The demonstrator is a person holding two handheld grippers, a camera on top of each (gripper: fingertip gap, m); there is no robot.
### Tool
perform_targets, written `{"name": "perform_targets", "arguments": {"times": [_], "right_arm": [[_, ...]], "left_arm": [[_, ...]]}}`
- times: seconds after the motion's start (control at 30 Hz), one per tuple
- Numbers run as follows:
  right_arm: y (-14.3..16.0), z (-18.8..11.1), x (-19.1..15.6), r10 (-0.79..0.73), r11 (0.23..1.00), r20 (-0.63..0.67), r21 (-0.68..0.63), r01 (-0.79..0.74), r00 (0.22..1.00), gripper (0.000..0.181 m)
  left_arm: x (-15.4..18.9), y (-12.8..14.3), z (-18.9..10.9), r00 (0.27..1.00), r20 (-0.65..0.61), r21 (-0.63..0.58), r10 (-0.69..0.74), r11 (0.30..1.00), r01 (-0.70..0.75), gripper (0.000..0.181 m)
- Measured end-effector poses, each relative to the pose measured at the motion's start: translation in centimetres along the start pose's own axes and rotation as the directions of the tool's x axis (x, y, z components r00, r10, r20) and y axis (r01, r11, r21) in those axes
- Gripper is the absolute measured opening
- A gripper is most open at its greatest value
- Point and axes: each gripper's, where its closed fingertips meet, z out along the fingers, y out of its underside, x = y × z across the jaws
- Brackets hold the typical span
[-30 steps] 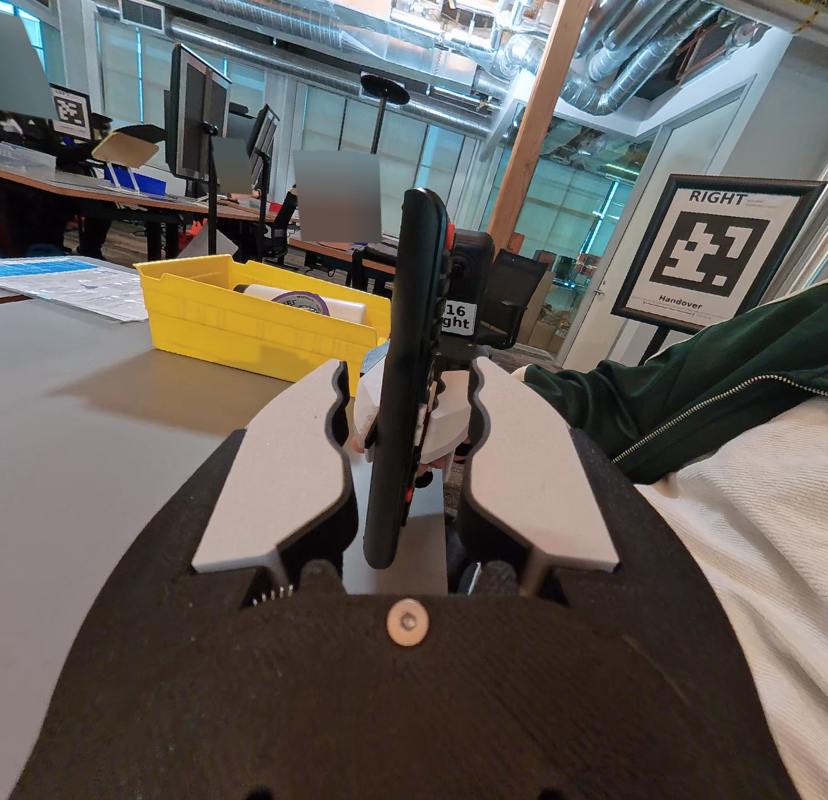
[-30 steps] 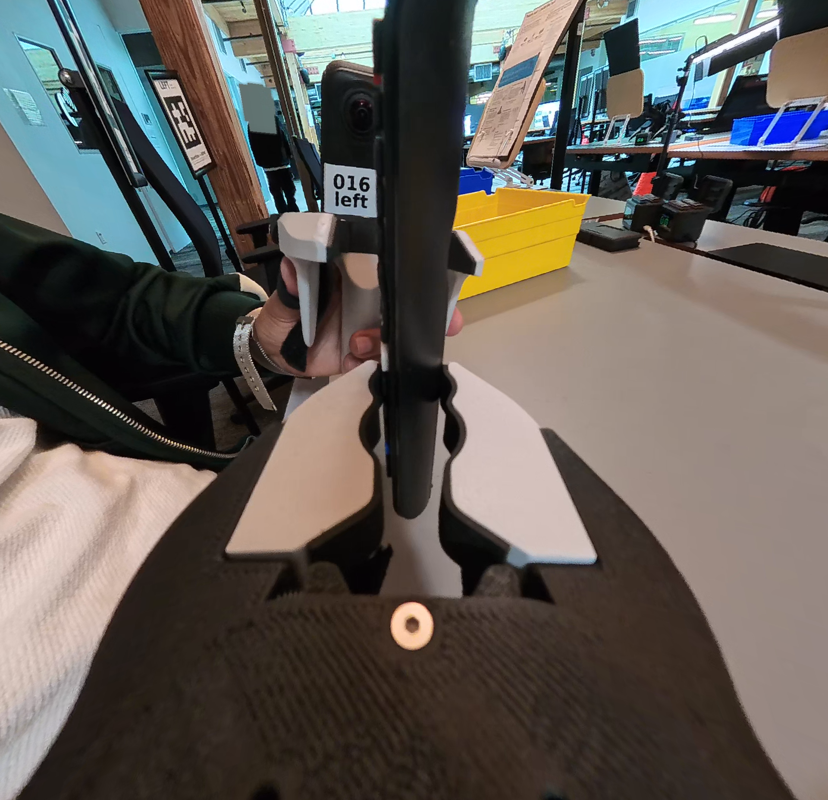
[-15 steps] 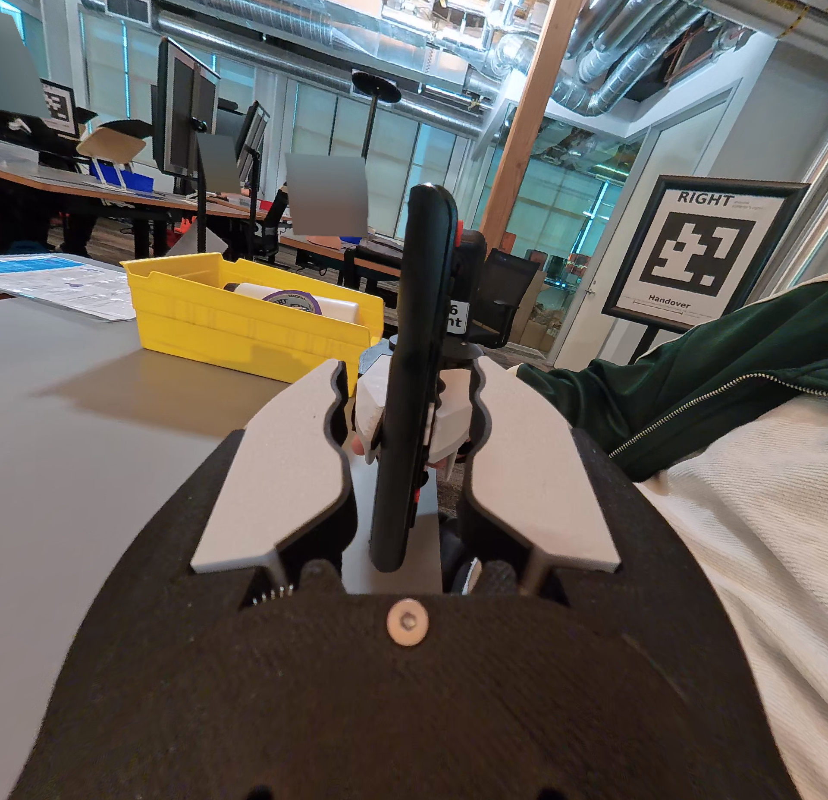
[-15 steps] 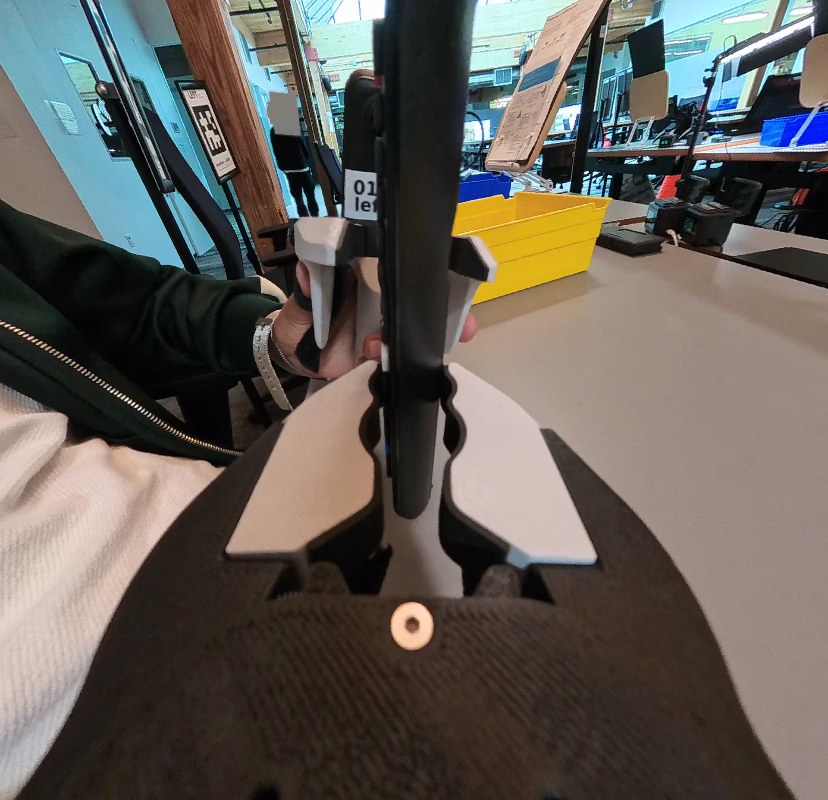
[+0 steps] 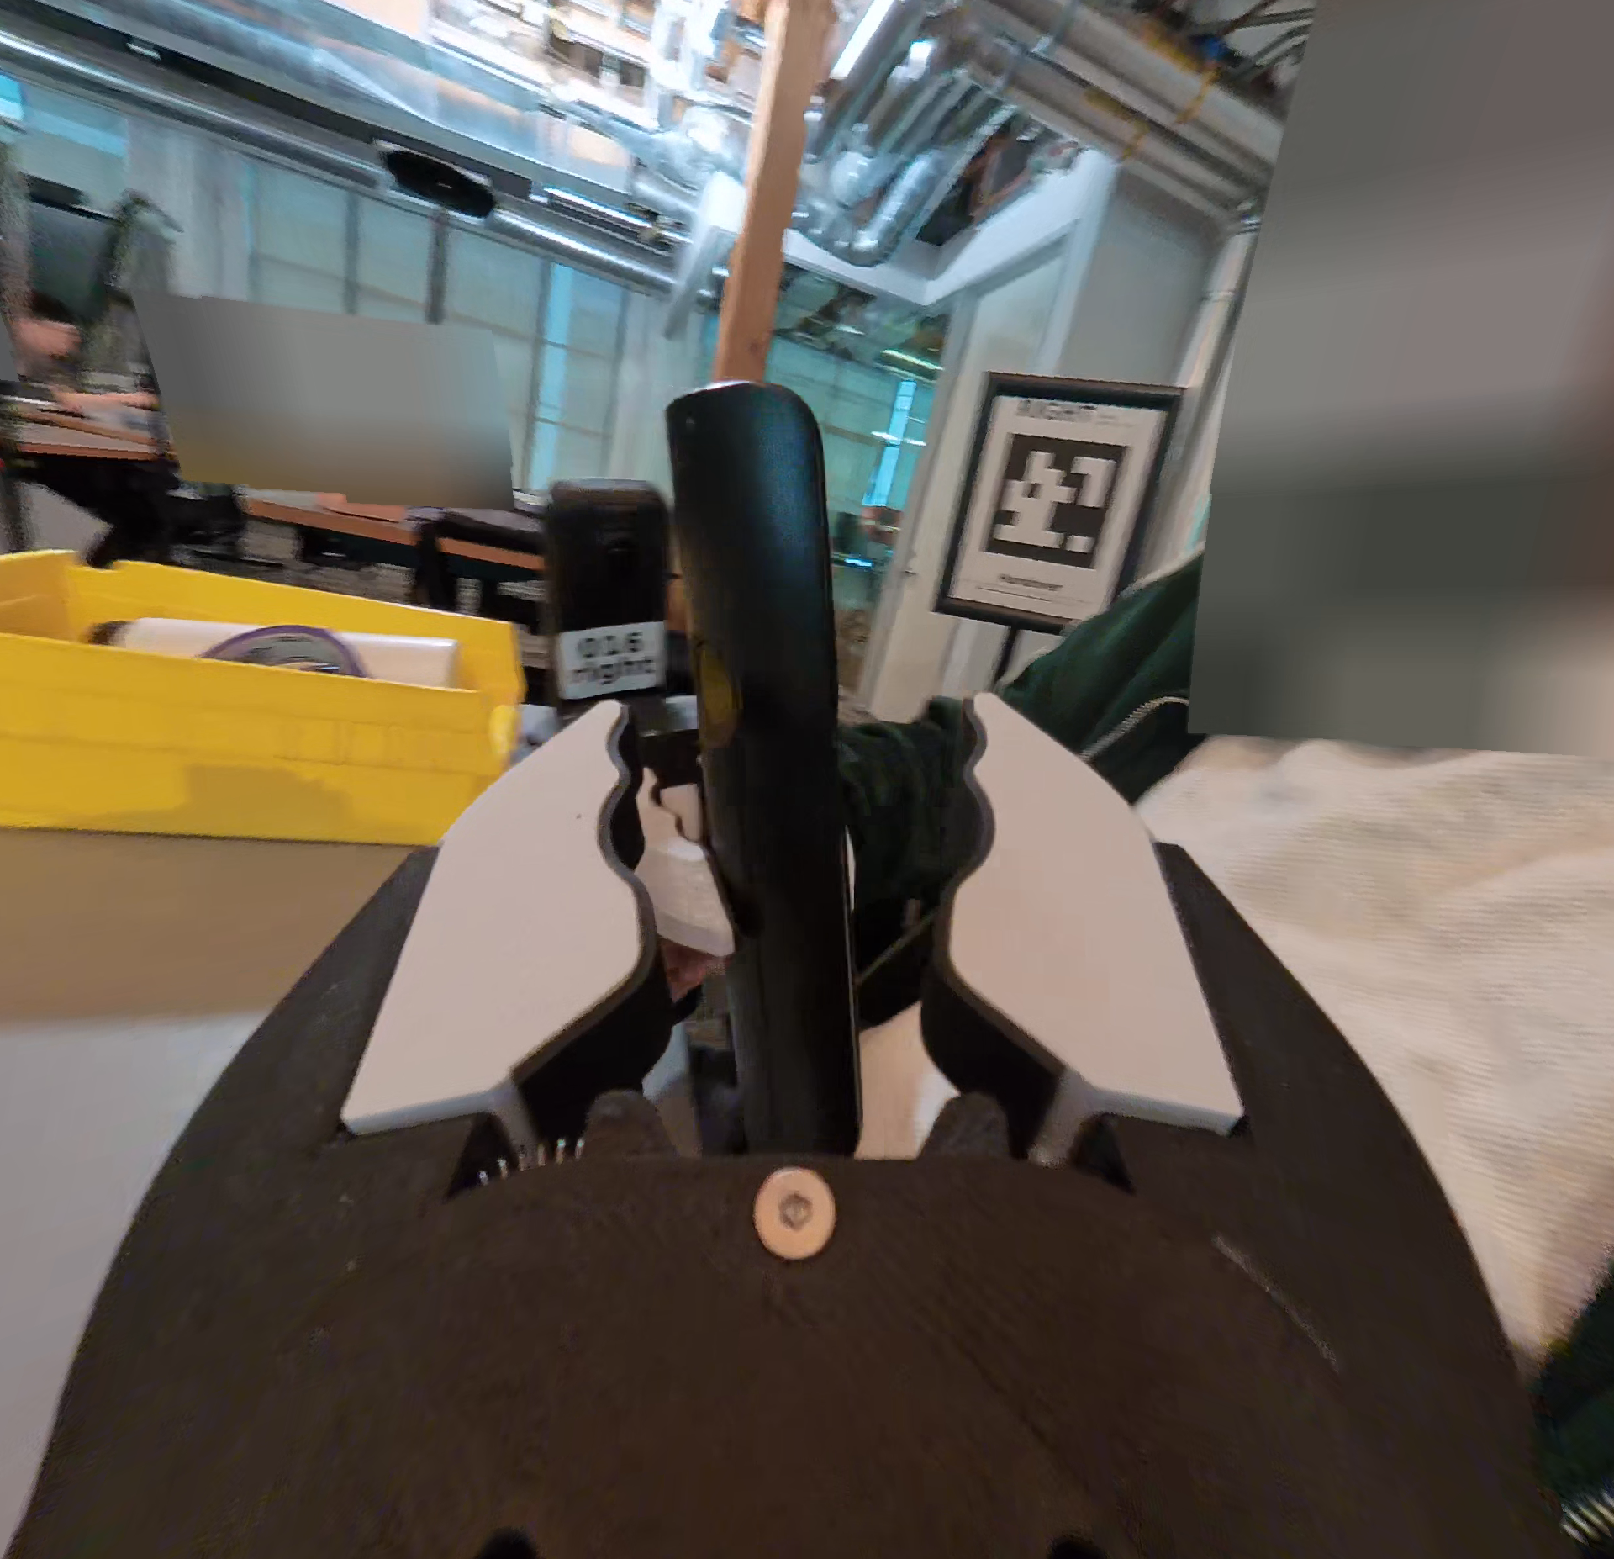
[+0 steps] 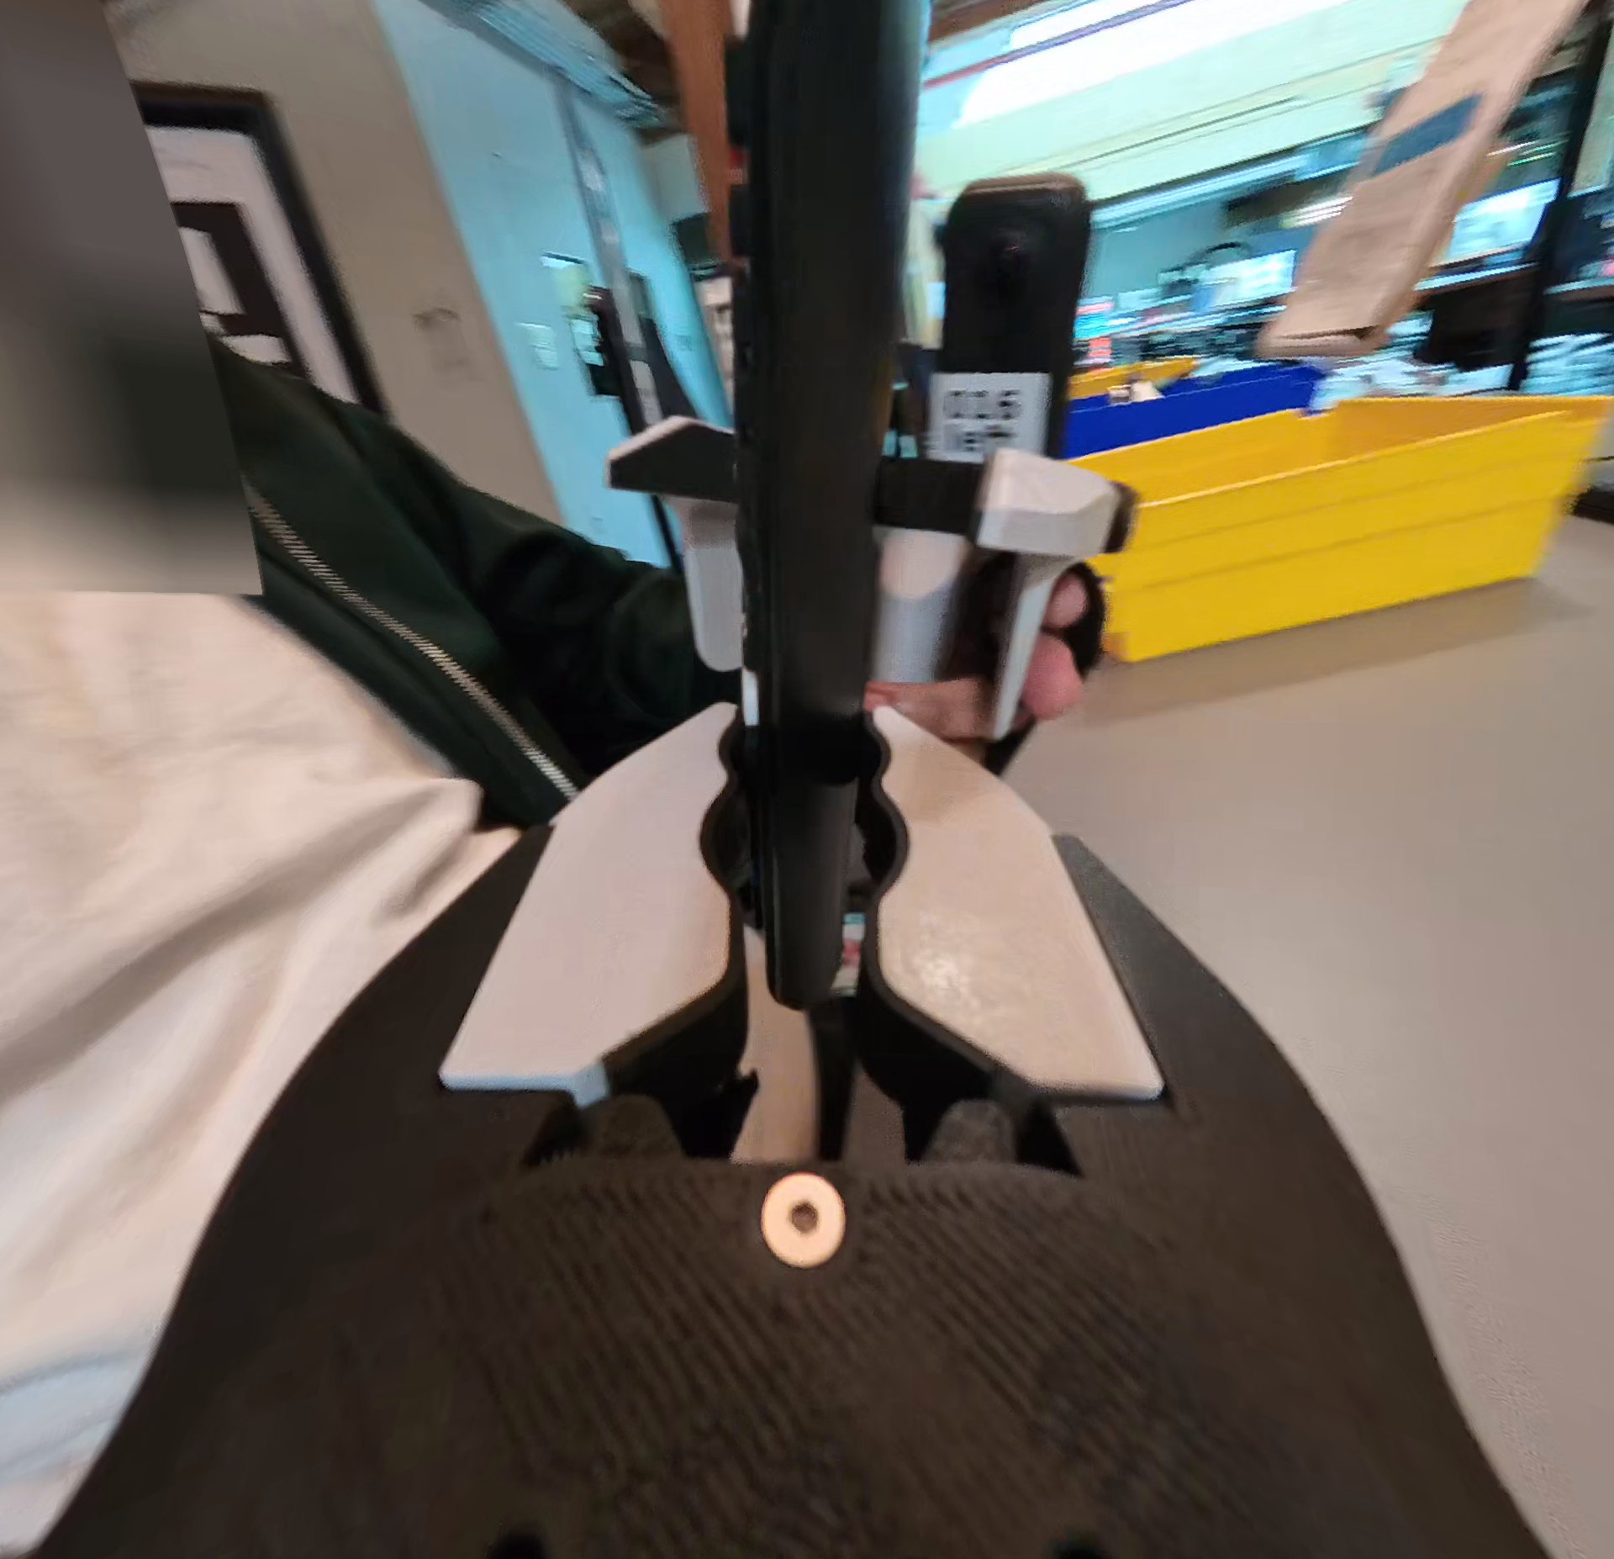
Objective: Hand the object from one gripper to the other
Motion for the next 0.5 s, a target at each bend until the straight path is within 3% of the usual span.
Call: {"name": "perform_targets", "arguments": {"times": [0.2, 0.3, 0.5], "right_arm": [[1.7, 1.6, -5.9, 0.179, 0.983, 0.366, -0.111, -0.147, 0.913, 0.024], [2.5, 2.3, -8.0, 0.211, 0.974, 0.447, -0.172, -0.148, 0.869, 0.024], [2.8, 2.9, -9.1, 0.236, 0.968, 0.489, -0.19, -0.162, 0.84, 0.024]], "left_arm": [[5.4, 1.1, 1.5, 0.929, -0.337, -0.11, -0.155, 0.986, 0.124, 0.068], [6.7, 1.9, 1.9, 0.906, -0.391, -0.15, -0.16, 0.983, 0.109, 0.067], [8.3, 1.9, 2.0, 0.871, -0.462, -0.168, -0.168, 0.981, 0.1, 0.053]]}}
